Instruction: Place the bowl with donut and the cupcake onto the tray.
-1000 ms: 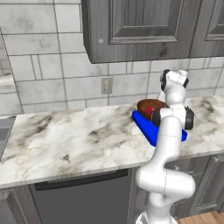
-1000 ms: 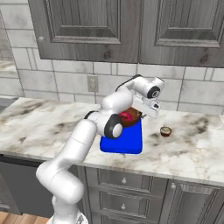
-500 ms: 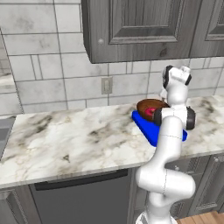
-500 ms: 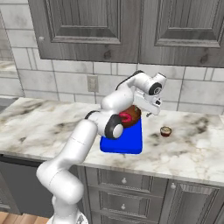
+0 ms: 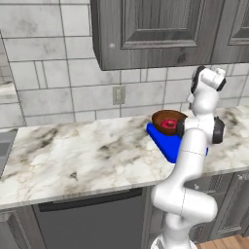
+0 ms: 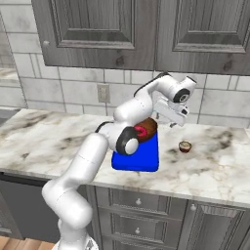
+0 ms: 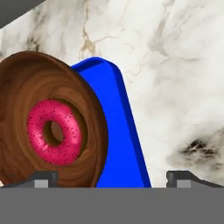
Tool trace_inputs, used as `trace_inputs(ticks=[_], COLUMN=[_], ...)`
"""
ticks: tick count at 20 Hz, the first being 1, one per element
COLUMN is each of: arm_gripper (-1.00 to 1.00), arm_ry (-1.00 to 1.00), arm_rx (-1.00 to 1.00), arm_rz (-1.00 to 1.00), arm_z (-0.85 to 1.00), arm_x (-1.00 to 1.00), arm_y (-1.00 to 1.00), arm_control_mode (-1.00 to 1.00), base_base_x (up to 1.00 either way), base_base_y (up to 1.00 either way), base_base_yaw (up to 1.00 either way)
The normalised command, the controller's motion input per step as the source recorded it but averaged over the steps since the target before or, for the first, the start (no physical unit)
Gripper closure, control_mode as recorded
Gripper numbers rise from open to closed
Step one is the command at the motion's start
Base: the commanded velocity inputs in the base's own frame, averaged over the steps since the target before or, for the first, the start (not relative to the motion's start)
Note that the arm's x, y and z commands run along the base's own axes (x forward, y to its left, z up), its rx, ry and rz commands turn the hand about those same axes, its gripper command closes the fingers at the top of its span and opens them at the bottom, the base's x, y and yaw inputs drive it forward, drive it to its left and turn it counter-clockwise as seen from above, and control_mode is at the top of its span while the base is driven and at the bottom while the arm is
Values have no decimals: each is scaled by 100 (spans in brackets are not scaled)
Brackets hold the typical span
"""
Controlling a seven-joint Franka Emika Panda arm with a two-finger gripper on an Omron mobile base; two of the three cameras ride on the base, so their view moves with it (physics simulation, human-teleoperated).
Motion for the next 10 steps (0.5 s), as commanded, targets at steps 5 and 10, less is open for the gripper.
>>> trace_inputs(ticks=[5,10], arm_gripper=[-100,-100], arm_ry=[-8,0], arm_rx=[-9,-8], arm_rz=[-16,-15], arm_z=[0,-3], arm_x=[-46,-48], arm_y=[-20,-17], arm_control_mode=[-100,-100], base_base_x=[0,0], base_base_y=[0,0], base_base_yaw=[0,0])
